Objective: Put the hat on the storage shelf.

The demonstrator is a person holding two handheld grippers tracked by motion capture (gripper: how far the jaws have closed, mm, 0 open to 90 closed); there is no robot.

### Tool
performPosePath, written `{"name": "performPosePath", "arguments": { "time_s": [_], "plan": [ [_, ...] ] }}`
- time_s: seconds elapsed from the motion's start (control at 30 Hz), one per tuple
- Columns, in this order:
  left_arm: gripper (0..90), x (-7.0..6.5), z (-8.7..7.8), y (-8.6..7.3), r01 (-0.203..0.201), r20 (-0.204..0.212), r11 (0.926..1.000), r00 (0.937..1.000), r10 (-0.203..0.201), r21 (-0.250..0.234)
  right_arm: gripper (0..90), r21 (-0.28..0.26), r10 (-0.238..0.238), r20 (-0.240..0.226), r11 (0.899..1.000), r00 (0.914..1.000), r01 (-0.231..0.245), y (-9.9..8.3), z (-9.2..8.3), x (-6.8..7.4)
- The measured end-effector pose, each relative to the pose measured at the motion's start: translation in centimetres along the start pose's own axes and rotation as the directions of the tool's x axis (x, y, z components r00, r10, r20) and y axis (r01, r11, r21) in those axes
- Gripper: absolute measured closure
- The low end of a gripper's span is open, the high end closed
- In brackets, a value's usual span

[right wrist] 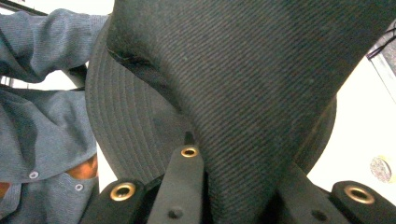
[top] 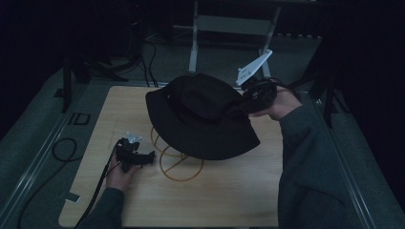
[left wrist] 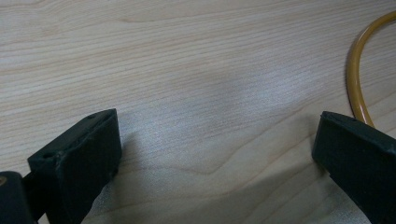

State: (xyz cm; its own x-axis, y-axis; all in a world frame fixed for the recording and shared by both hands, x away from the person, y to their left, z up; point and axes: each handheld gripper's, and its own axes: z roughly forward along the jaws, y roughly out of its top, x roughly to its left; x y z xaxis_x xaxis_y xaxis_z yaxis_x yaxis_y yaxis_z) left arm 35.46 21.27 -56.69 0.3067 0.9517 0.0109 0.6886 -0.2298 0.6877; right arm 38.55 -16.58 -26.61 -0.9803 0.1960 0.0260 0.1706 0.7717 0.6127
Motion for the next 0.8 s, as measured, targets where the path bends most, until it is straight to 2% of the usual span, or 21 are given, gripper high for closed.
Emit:
{"name": "performPosePath", "arguments": {
  "time_s": [0.57, 0.8],
  "plan": [
    [1.6, 0.0, 0.0, 0.0, 0.002, 0.002, 1.0, 1.0, -0.002, 0.0, 85.2, 0.062, -0.027, -0.037, 0.998, 0.999, 0.029, 1.7, 3.2, 0.2],
    [1.6, 0.0, 0.0, 0.0, 0.005, 0.002, 1.0, 1.0, -0.005, -0.003, 81.3, 0.086, -0.034, -0.055, 0.996, 0.9979, 0.039, 2.4, 4.5, 0.5]
  ]
}}
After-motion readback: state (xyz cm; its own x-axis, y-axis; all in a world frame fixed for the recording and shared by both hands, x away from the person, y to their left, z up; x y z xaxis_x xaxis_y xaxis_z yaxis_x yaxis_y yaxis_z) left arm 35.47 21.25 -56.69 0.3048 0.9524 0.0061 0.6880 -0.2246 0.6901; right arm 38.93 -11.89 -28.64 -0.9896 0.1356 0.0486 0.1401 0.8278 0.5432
